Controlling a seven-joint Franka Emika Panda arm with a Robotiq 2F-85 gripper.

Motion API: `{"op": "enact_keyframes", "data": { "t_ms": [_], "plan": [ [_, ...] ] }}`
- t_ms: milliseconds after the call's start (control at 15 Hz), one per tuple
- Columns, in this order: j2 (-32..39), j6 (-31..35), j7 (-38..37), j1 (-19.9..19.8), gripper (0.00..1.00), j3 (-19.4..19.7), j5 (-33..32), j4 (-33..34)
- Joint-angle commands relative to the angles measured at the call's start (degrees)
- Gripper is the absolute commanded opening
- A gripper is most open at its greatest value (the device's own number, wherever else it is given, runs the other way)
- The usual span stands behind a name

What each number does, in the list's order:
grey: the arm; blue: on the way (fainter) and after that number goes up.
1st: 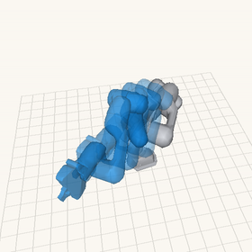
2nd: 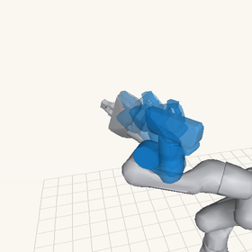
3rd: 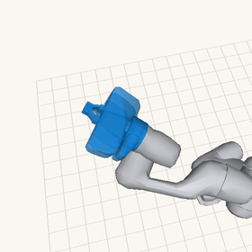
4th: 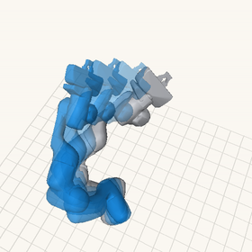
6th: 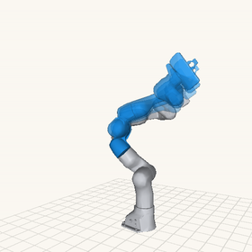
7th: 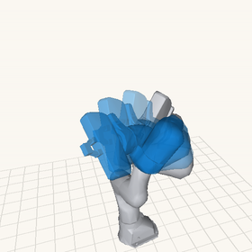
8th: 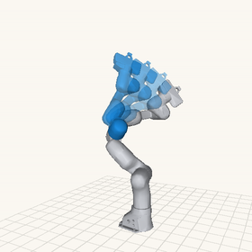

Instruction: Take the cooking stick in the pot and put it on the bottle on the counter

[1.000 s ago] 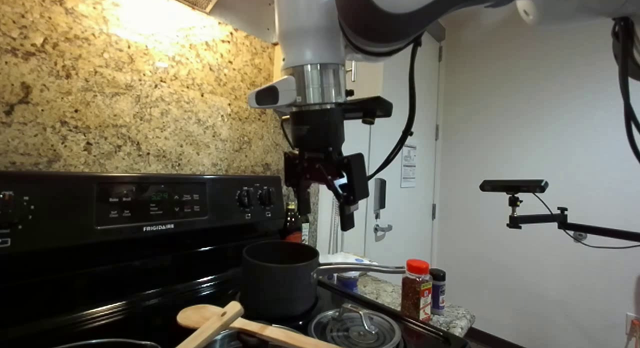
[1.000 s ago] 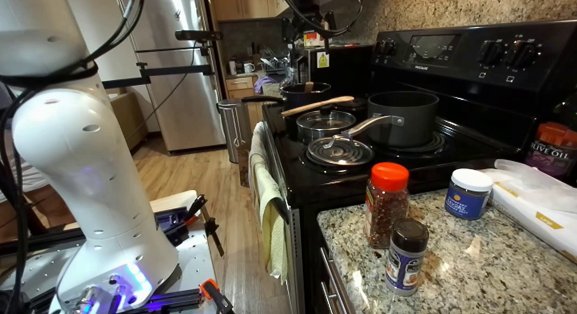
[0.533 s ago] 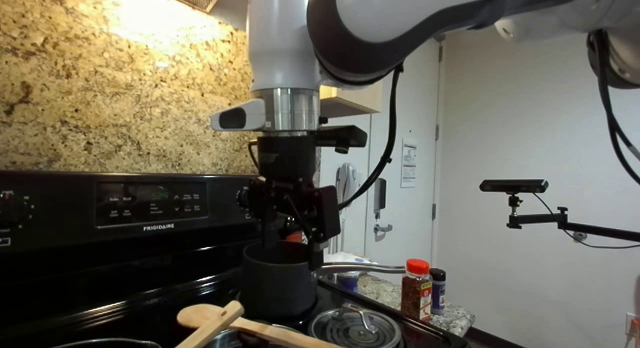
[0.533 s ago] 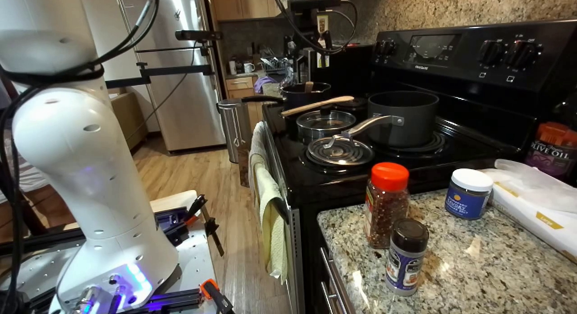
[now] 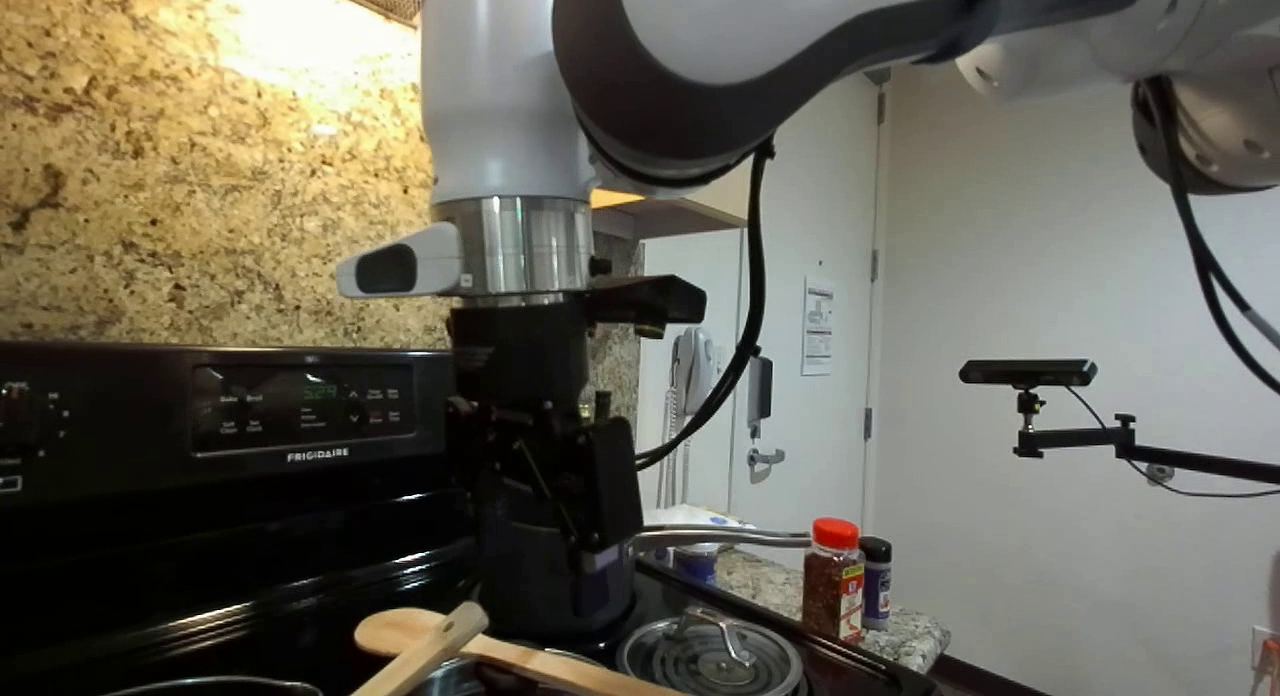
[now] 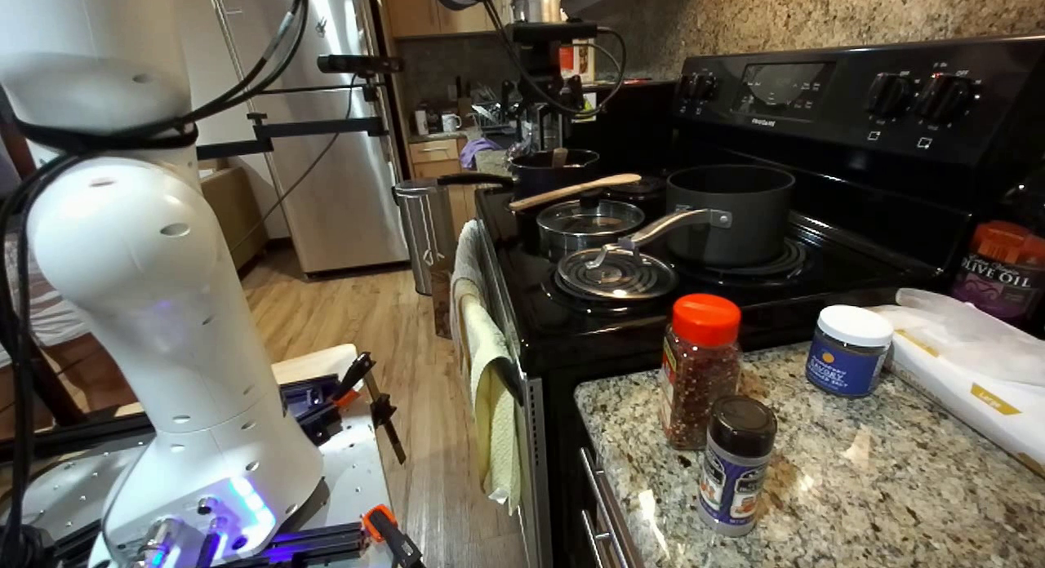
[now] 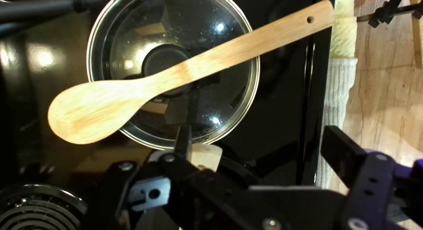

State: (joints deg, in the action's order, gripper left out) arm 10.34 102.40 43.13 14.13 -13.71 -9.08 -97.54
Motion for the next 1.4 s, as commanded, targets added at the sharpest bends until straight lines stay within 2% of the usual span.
{"op": "enact_keyframes", "data": {
  "t_ms": [0, 400, 1000, 1067, 1133, 1333],
  "plan": [
    [3.62, -2.61, -4.54, 0.59, 1.0, -0.52, 0.31, 4.61],
    [8.06, -3.2, -11.39, 1.73, 1.0, -0.36, -2.45, 8.96],
    [13.57, -5.98, -10.39, 2.62, 1.0, -0.28, -5.65, 14.18],
    [13.87, -6.04, -10.43, 2.85, 0.75, -0.17, -6.49, 14.48],
    [14.13, -5.97, -10.32, 2.9, 0.74, -0.16, -6.93, 14.7],
    [14.61, -6.04, -10.35, 2.94, 0.52, -0.2, -7.15, 15.2]
  ]
}}
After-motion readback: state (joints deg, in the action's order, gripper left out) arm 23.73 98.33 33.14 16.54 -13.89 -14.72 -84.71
